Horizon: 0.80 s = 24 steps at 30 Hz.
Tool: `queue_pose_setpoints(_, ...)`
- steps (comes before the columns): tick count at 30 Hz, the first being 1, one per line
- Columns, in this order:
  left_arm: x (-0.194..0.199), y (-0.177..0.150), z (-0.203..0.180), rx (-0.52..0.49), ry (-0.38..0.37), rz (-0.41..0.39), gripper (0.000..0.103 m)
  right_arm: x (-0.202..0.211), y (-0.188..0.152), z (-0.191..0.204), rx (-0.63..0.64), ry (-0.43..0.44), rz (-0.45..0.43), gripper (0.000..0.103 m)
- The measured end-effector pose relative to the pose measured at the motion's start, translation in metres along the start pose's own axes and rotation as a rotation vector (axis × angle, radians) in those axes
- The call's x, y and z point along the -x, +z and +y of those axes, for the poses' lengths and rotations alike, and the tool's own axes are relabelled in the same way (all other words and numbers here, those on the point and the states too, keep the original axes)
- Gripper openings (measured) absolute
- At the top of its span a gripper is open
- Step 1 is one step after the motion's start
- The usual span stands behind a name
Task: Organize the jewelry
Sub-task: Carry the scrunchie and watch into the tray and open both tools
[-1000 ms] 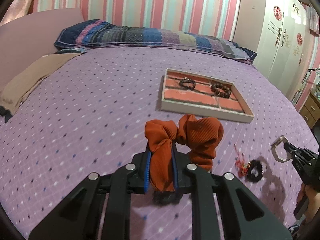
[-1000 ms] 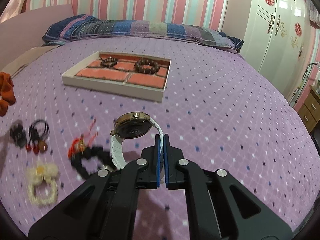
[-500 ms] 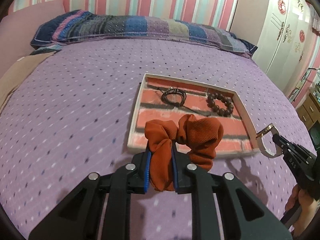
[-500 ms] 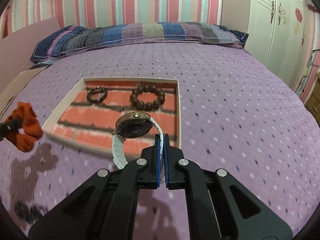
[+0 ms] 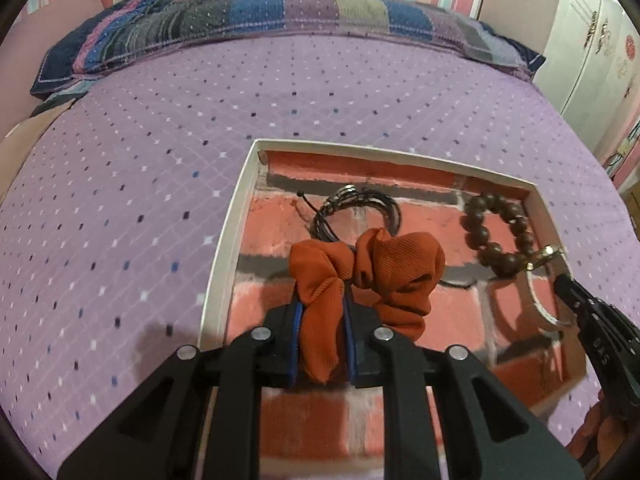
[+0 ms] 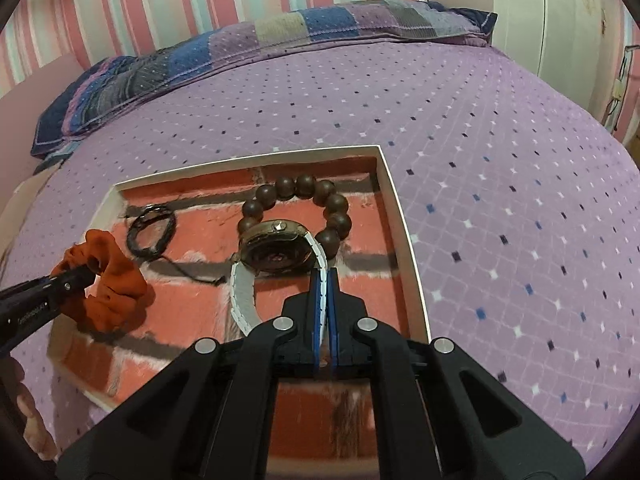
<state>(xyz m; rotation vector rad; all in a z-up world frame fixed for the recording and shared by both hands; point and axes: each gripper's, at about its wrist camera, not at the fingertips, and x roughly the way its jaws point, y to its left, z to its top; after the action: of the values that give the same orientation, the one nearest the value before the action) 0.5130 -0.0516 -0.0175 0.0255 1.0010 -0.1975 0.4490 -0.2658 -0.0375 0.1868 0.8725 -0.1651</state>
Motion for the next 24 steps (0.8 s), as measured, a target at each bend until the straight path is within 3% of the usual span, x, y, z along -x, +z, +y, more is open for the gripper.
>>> queue_pose_setpoints(14,-0.035,0.009,0.0,-0.036,0.072,0.057,0.022,-0.018,0.01,0.01,0.037,-0.037,-0.005,0.004)
queue_pose_setpoints(24,-0.022,0.006,-0.005,-0.054,0.088,0.026,0.043,-0.026,0.011,0.007,0.049,-0.032,0.011,0.009)
